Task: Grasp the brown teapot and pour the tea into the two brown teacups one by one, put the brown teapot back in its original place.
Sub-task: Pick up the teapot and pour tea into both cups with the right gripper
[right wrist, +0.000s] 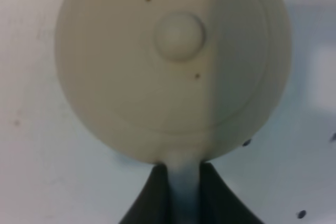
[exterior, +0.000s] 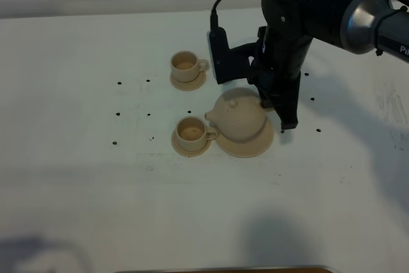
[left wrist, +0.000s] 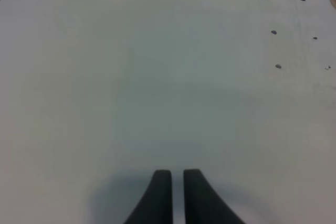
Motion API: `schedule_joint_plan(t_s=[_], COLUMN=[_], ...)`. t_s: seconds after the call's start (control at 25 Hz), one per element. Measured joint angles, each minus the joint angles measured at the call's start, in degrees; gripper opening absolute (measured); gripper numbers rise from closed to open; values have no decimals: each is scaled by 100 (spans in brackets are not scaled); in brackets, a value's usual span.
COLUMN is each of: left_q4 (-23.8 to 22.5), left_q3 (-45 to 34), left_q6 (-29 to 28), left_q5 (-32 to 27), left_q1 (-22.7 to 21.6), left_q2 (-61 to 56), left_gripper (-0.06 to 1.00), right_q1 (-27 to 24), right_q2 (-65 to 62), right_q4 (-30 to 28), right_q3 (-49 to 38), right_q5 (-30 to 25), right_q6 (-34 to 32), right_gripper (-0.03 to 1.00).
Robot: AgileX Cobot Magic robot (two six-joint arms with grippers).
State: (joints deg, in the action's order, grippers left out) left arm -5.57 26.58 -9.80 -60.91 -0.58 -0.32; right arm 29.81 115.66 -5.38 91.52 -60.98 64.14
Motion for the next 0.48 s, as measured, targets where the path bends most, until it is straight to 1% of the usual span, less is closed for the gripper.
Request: schedule_joint_plan(t_s=[0.2, 0.32, 0.48], left_q4=[0, 0, 0], left_q3=[0, 0, 0], left_q6=[0, 0, 0], left_q5=[0, 0, 0], left_q1=[0, 0, 0], left_q2=[0, 0, 0], left_gripper=[12, 12, 12], right_q1=[44, 98, 220], right_q2=[0, 0, 0], right_q4=[-2, -121, -349], right_q3=[101, 112, 112], right_q5=[7, 34, 220], right_q6=[-96, -190, -407], right_gripper=[8, 8, 8])
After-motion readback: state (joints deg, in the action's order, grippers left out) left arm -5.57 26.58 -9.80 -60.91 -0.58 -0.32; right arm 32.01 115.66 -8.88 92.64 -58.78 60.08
